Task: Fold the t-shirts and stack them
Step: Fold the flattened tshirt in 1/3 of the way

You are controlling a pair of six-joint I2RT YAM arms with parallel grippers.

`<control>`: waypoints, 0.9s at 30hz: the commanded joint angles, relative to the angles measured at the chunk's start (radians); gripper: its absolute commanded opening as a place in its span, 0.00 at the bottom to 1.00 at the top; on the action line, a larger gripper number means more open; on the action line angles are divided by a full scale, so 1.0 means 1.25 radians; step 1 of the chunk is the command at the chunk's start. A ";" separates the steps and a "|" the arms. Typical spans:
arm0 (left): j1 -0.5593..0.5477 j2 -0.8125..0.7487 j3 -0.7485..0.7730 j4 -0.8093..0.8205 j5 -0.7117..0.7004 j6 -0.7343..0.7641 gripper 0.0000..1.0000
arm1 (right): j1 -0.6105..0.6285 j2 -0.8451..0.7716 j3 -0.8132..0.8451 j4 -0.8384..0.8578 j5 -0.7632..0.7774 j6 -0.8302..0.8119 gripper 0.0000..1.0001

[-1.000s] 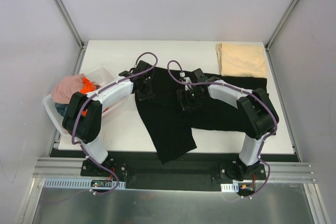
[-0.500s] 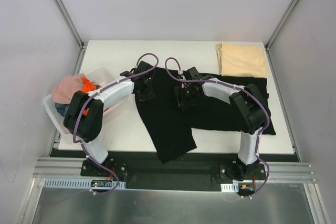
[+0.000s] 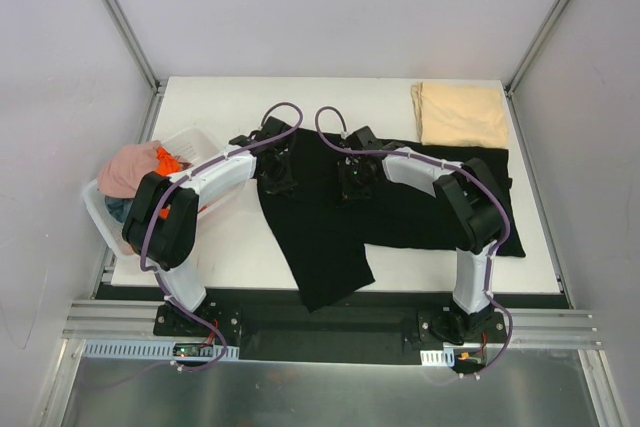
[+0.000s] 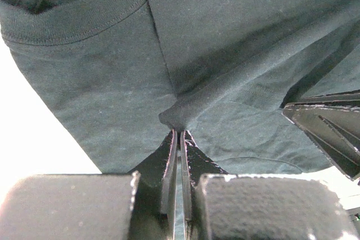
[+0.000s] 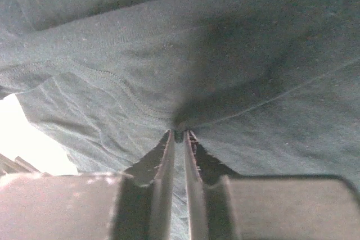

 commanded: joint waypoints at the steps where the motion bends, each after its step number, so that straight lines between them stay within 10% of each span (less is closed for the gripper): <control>1: 0.004 0.002 0.009 -0.007 0.019 -0.004 0.00 | 0.007 -0.011 0.030 -0.009 0.061 0.036 0.08; 27: -0.032 -0.035 -0.032 0.000 0.071 -0.044 0.00 | 0.011 -0.133 0.003 -0.144 0.107 -0.002 0.01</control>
